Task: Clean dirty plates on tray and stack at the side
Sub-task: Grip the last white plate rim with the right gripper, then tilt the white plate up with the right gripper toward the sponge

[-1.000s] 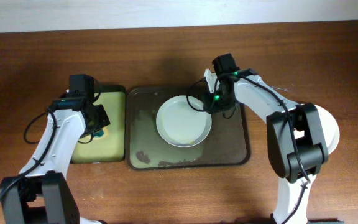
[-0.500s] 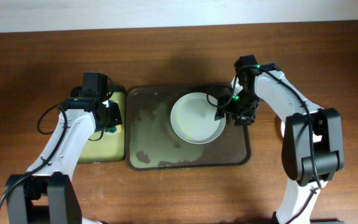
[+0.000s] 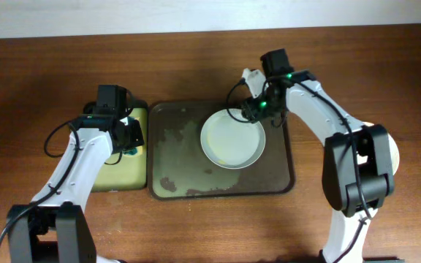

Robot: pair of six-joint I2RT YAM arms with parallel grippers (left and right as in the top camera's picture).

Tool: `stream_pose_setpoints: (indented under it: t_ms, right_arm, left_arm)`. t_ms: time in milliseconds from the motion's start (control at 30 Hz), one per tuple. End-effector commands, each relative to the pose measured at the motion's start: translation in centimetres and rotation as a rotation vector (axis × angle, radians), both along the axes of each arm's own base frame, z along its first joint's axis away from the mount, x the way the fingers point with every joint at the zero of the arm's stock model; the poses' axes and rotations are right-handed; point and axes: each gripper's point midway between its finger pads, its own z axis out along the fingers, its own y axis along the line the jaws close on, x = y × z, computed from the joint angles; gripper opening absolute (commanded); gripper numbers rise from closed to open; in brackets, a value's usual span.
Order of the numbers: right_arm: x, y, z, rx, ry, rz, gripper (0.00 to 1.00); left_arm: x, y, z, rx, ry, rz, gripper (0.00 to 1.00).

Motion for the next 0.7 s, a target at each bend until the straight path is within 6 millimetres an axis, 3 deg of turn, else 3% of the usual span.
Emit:
stream_pose_setpoints:
  t_ms: [0,167,200,233,267,300,367,433,533,600,667]
  right_arm:
    - [-0.7,-1.0,-2.3,-0.070,0.008,0.003,0.48]
    - [-1.5,-1.3,-3.9,-0.072,0.015,0.001,0.38]
    - [-1.6,-1.3,-4.2,-0.071,0.014,0.001,0.26]
    - [-1.7,-1.3,-4.2,-0.071,0.016,-0.001,0.04]
    - [-1.4,-1.2,-3.6,-0.056,0.014,-0.042,0.04]
    - [-1.1,-1.2,-2.5,-0.044,0.006,-0.069,0.04]
    - [-0.5,-1.0,2.2,-0.016,-0.031,-0.117,0.04]
    - [-0.5,-1.3,8.2,-0.003,-0.141,-0.150,0.04]
    - [-1.5,-4.1,15.5,-0.154,-0.340,-0.282,0.04]
    - [-2.7,-4.5,17.8,-0.234,-0.408,-0.330,0.04]
    - [-3.7,-4.2,18.6,-0.342,-0.461,-0.393,0.04]
  left_arm:
    - [-0.3,-0.3,0.0,-0.005,0.004,-0.023,0.00]
    - [-0.3,-0.3,0.0,-0.005,0.003,-0.024,0.00]
    - [-0.3,-0.3,0.0,-0.005,0.003,-0.024,0.00]
    - [-0.3,-0.3,0.0,-0.005,0.003,-0.024,0.00]
    - [-0.2,-0.3,0.0,0.002,0.001,-0.043,0.00]
    - [0.0,-0.3,0.1,0.008,-0.007,-0.065,0.00]
    - [0.7,-0.4,1.2,0.008,-0.036,-0.070,0.00]
    - [1.5,-0.6,3.7,-0.003,-0.110,-0.073,0.00]
    - [1.8,-1.9,6.5,-0.076,-0.200,-0.103,0.00]
    - [1.8,-2.3,7.4,-0.097,-0.228,-0.113,0.00]
    - [1.8,-2.4,7.6,-0.100,-0.236,-0.115,0.00]
